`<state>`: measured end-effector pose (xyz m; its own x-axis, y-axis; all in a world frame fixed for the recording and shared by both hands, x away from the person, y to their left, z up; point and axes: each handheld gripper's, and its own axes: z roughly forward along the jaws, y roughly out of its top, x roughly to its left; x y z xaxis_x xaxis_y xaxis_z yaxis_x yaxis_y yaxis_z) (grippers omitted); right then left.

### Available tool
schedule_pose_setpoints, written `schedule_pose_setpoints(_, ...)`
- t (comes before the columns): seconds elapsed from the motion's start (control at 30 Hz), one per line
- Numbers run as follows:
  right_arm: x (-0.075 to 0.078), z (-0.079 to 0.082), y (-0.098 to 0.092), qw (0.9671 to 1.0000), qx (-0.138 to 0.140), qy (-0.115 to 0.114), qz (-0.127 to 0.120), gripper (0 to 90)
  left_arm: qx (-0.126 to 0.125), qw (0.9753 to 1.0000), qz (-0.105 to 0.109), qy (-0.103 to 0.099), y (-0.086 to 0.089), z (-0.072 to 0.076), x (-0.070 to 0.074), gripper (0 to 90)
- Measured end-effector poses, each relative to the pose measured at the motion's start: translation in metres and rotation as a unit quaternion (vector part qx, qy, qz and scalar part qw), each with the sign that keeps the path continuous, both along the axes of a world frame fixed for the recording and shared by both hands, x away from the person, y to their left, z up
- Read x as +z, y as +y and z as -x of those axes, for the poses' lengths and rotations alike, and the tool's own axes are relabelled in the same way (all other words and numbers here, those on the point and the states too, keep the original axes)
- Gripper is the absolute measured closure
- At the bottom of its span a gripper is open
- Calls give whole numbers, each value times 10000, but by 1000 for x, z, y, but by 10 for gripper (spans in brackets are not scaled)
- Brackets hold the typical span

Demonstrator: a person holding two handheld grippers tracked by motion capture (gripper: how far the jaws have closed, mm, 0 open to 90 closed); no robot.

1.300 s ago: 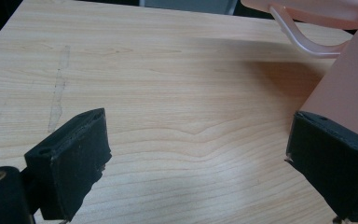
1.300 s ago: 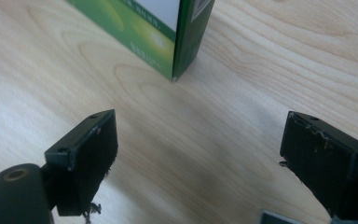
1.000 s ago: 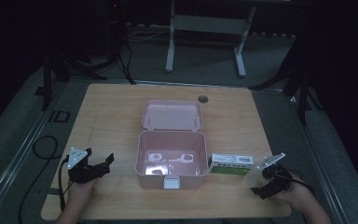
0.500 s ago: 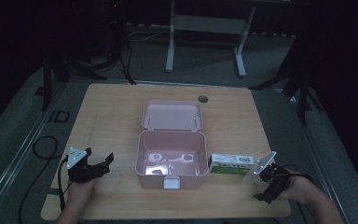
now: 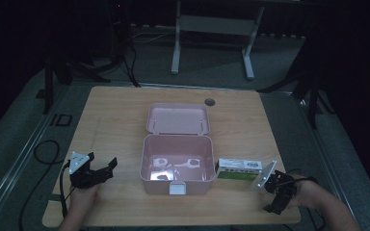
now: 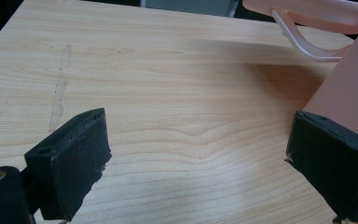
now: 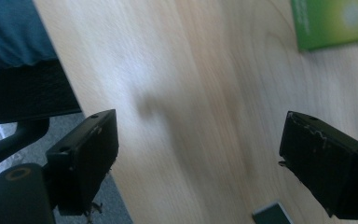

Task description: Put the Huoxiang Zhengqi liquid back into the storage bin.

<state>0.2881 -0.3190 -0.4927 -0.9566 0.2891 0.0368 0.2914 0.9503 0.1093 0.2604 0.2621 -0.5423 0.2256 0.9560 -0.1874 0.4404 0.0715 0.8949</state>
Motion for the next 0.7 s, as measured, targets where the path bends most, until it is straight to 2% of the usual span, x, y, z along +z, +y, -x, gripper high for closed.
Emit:
schedule_pose_setpoints(0.37,11,5,42,9983,587,2,-27,114,11,10000,63,18,1,-1,0,62)
schedule_pose_setpoints(0.7,26,7,76,9955,946,2,-75,114,1,10000,77,5,1,-1,0,62)
